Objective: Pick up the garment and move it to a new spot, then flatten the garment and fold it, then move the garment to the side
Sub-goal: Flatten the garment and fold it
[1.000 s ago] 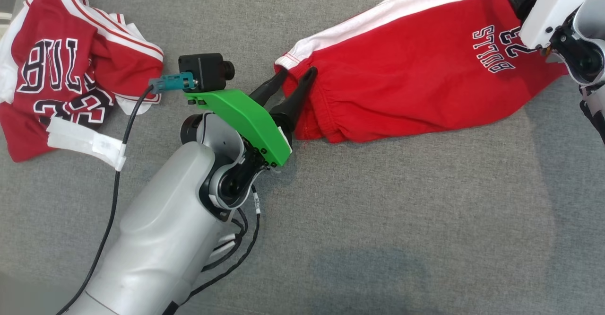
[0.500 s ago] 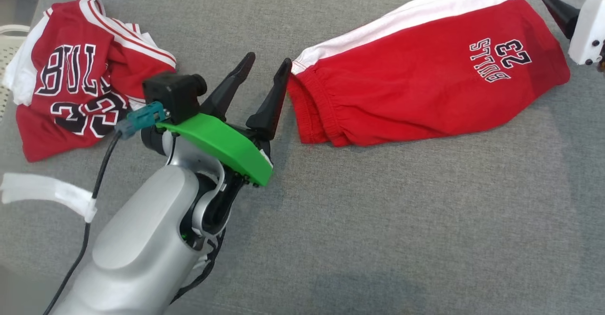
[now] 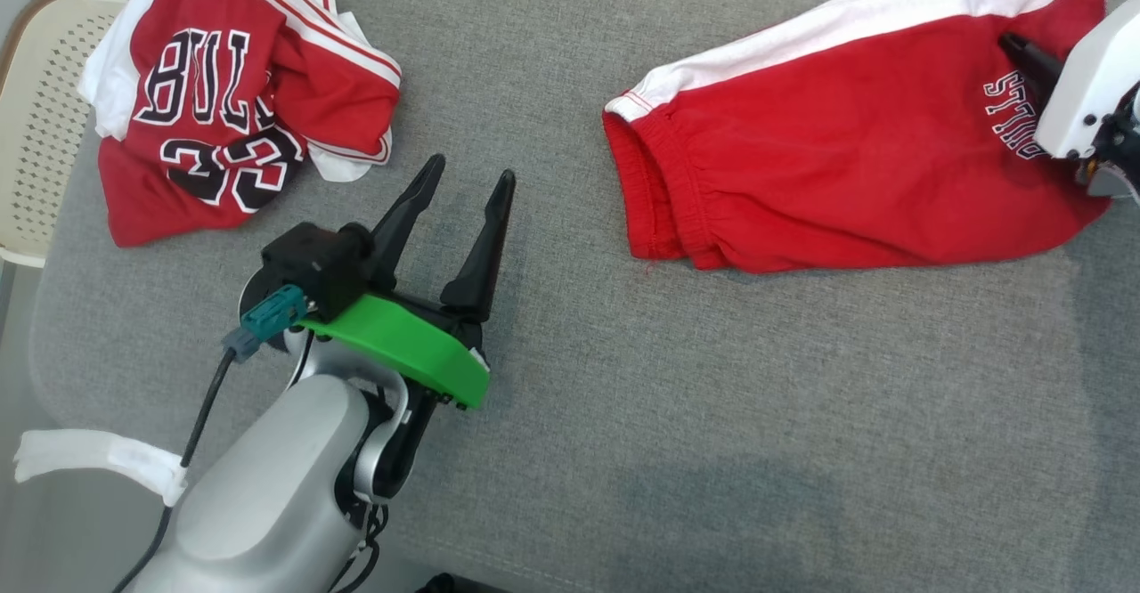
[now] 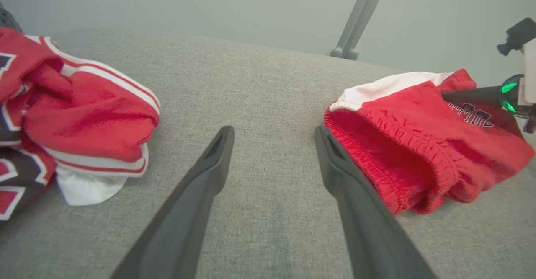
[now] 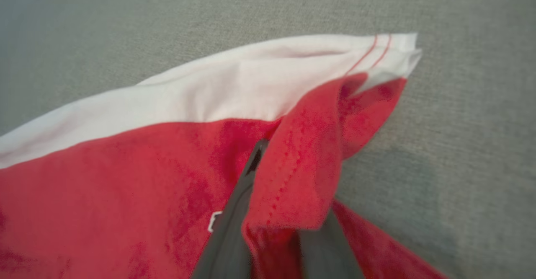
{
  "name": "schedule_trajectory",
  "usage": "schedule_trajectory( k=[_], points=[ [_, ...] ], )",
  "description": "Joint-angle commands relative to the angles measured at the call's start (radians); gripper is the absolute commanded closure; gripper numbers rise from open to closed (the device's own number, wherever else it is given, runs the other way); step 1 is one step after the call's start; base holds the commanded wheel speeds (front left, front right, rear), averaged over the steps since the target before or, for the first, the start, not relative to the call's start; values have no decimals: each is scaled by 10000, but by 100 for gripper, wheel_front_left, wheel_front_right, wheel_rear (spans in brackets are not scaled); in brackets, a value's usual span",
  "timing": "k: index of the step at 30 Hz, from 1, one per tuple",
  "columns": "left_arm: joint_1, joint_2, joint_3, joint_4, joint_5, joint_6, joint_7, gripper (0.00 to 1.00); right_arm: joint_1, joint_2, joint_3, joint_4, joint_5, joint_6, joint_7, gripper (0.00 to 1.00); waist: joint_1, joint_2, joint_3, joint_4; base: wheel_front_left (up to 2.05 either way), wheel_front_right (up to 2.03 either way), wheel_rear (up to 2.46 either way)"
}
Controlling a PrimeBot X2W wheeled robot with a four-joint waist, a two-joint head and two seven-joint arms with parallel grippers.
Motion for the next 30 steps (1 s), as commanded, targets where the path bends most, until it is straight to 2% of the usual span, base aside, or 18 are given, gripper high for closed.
schedule_trajectory(
  k=[1, 4, 7, 13, 21, 23, 30],
  points=[
    [310, 86, 160, 171, -196, -69, -124, 0, 563, 205, -192, -117, 423, 7, -83, 100, 0, 71, -375, -226, 0, 0, 0],
    [728, 322, 403, 432, -245, -114, -313, 0, 1278, 552, -974, -710, 1487, 7, -329, 100, 0, 71, -938, -520, 0, 0, 0],
    [1358, 543, 700, 552, -418, -180, -443, 0, 2409, 555, -1542, -1221, 2151, 6, -366, 100, 0, 71, -1574, -955, 0, 0, 0],
    [2654, 944, 1315, 409, -402, -50, -562, 0, 4446, 457, -2605, -1948, 2610, 4, -535, 100, 0, 71, -2413, -1862, 0, 0, 0],
    [3761, 1001, 1748, -278, 357, -71, -569, 0, 5766, 668, -4351, -1898, 2479, 6, -915, 100, 0, 71, -2690, -2489, 0, 0, 0],
    [3877, 947, 1840, -382, 458, -87, -569, 0, 5887, 674, -4582, -1863, 2431, 6, -995, 100, 0, 71, -2687, -2513, 0, 0, 0],
    [4488, 580, 2244, -610, 1181, -451, -563, 0, 6071, 513, -6360, -1677, 2107, 6, -1166, 100, 0, 71, -2658, -2516, 0, 0, 0]
  ],
)
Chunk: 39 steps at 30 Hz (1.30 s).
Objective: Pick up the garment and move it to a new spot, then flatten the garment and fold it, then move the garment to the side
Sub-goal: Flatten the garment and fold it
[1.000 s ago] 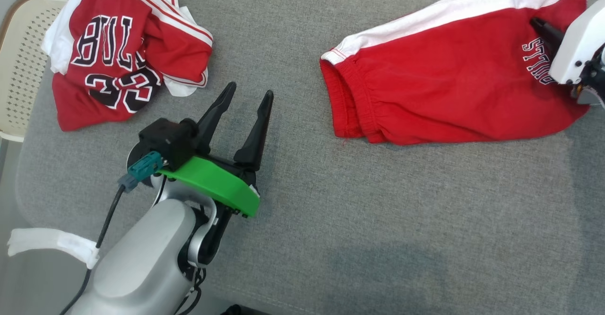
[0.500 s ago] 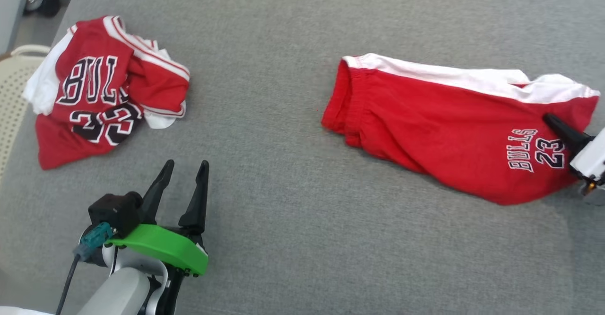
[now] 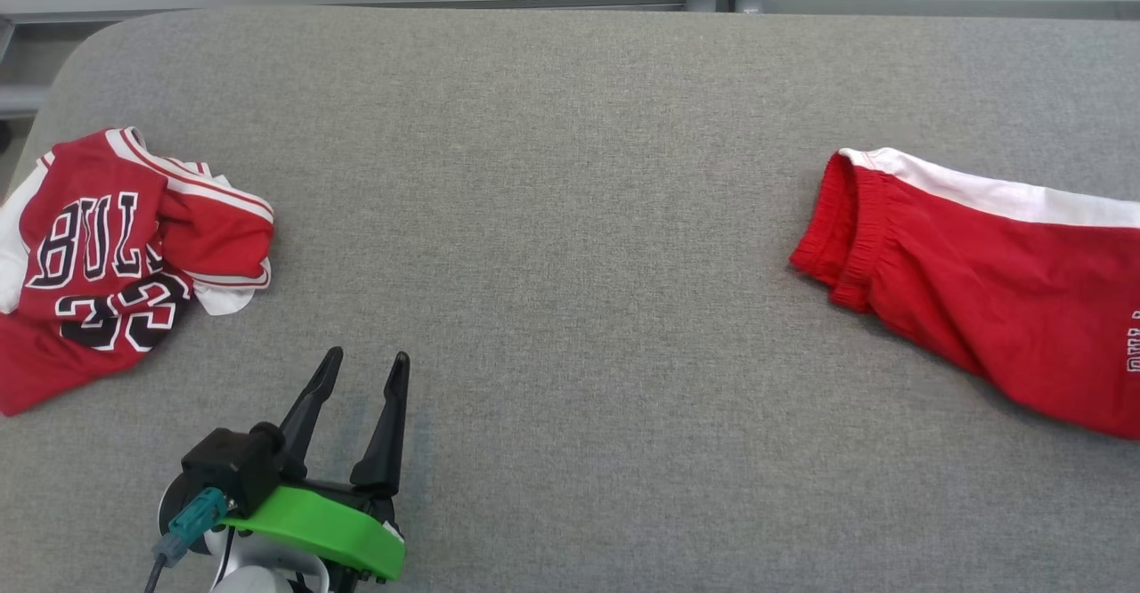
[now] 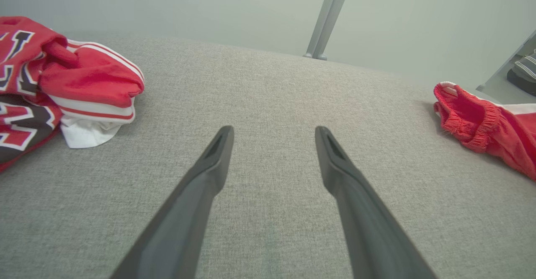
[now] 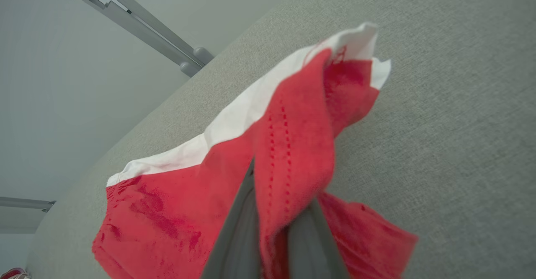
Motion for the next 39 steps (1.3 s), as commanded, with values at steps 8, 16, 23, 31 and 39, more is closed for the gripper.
schedule_trajectory(
  k=[8, 16, 23, 31, 39],
  points=[
    [121, -478, 583, 188, 867, -720, -29, 0, -1269, 1269, 677, -1362, -1234, 4, 973, 100, 0, 70, -8, 87, 0, 0, 0],
    [-260, -953, 1069, 908, 1603, -1701, -18, 0, -1666, 3197, 1886, -2167, -3212, 4, 1752, 100, 0, 70, 2, 559, 0, 0, 0],
    [-274, -1268, 1484, 1287, 1895, -1940, -18, 0, -1816, 3858, 1838, -1834, -4597, 4, 1317, 0, 0, 70, -101, 675, 0, 0, 0],
    [211, -1376, 1713, 1448, 2083, -2005, -18, 0, -1732, 4126, 2133, -3039, -4341, 4, 1400, 0, 0, 70, -224, 171, 0, 0, 0],
    [531, -1509, 2031, 928, 2162, -2019, -18, 0, -758, 3474, 1631, -4714, -4625, 4, 2107, 0, 0, 70, 105, -277, 0, 0, 0]
  ],
)
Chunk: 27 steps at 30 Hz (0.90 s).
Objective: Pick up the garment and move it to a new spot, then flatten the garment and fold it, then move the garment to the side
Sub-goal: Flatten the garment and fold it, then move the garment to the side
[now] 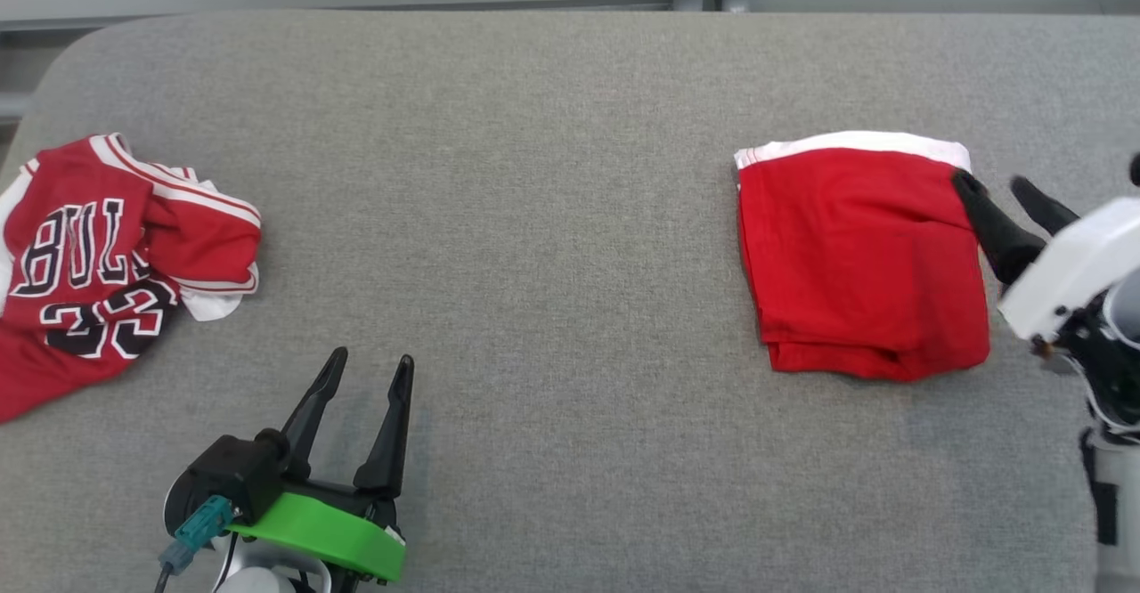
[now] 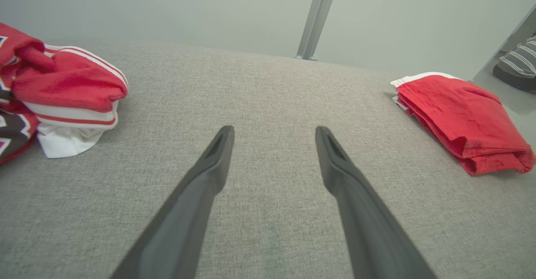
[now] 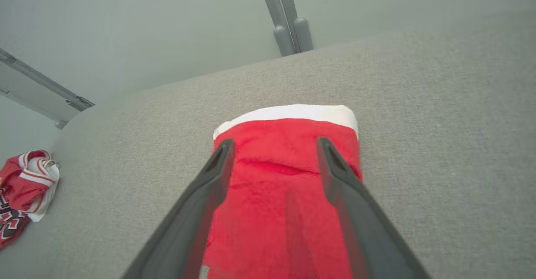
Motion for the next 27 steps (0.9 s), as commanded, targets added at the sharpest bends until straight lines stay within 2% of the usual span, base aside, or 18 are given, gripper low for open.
schedule_trajectory(
  k=[1, 5, 14, 17, 18, 19, 22, 27],
  points=[
    [99, -33, 33, -105, 95, -35, 1, 0, 261, -175, -184, -63, -73, 4, 195, 0, 0, 70, 312, -160, 0, 0, 0],
    [-259, 174, -311, -366, 76, -37, -1, 0, 483, -714, -854, 250, -208, 4, 548, 0, 0, 70, 963, -190, 0, 0, 0],
    [-978, 387, -681, -396, -113, -39, -1, 0, -855, 21, -1249, 2422, -727, 4, 867, 0, 0, 70, 1626, -1, 0, 0, 0],
    [-1088, 399, -652, -375, -73, -40, -1, 0, -1202, 197, -1192, 2971, -484, 4, 868, 0, 0, 70, 1608, 30, 0, 0, 0],
    [-1117, 444, -655, -377, 38, -40, -1, 0, -1259, 255, -1147, 3039, -316, 4, 821, 54, 0, 70, 1586, 20, 0, 0, 0],
    [-1110, 472, -629, -378, 83, -40, -1, 0, -1321, 296, -1124, 3088, -139, 4, 728, 100, 0, 70, 1567, -20, 0, 0, 0],
    [-951, 496, -489, -438, 152, -40, -1, 0, -1446, 248, -888, 3125, 391, 4, 626, 100, 0, 70, 1529, -314, 0, 0, 0],
    [-730, 684, -331, -792, 407, -34, -1, 0, -1434, 156, -696, 3288, 746, 4, 326, 100, 0, 70, 1472, -1369, 0, 0, 0]
  ],
)
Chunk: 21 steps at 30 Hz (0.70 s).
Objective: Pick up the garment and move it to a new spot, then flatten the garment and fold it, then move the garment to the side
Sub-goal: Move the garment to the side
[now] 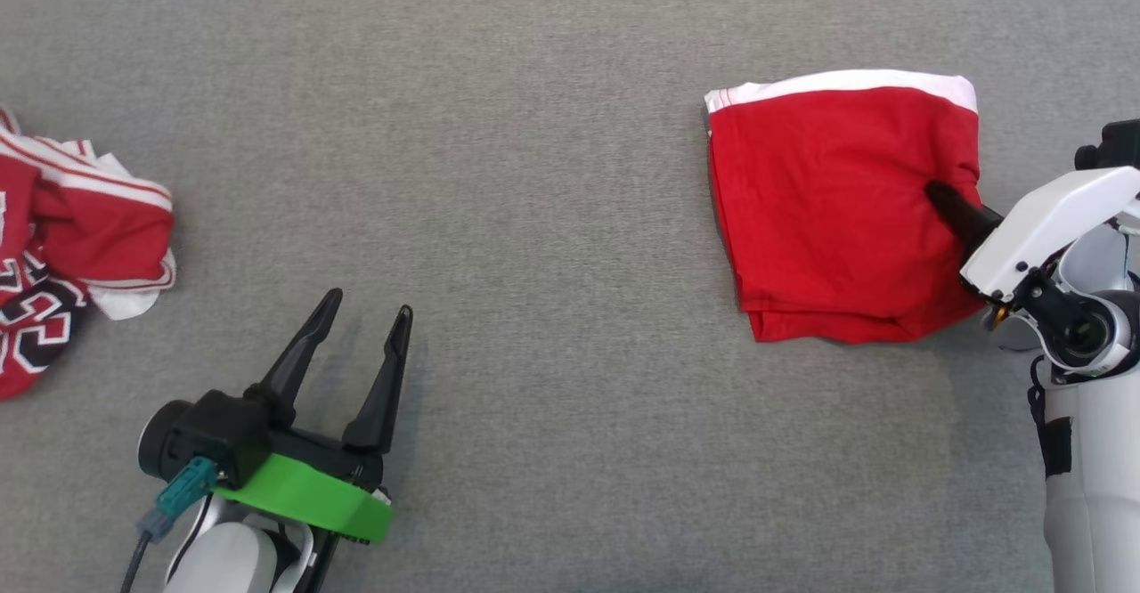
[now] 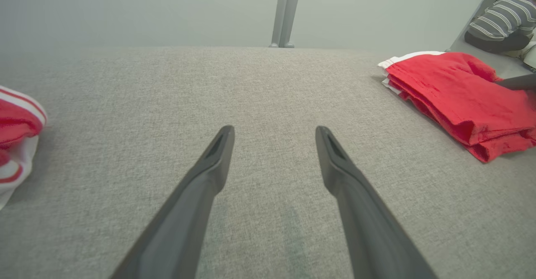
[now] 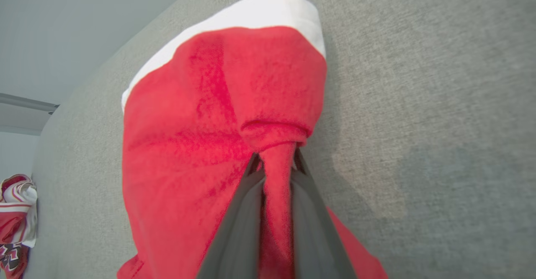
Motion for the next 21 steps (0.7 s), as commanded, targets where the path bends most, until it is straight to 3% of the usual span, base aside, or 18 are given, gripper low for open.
schedule_trajectory(
  k=[1, 5, 10, 17, 21],
  points=[
    [93, 129, 77, -216, 118, -10, -1, 0, 33, -12, 12, 72, 82, 4, -166, 100, 0, 70, -63, -1039, 0, 0, 0],
    [211, 383, 149, -791, 251, 67, 19, 0, 341, -23, -87, 234, 104, 4, -602, 100, 0, 70, 8, -2131, 0, 0, 0],
    [54, 578, 32, -1328, 322, 107, 296, 0, 603, -330, -463, 460, 48, 4, -1004, 100, 0, 70, 188, -2880, 0, 0, 0],
    [-33, 757, -53, -1612, 195, 146, 889, 0, 4, -614, -744, 537, -265, 4, -1452, 100, 0, 70, 679, -3012, 0, 0, 0],
    [-162, 900, 18, -1849, 192, 185, 1112, 0, -766, -1171, -584, 587, -775, 3, -1529, 100, 0, 70, 1147, -2786, 0, 0, 0]
  ],
)
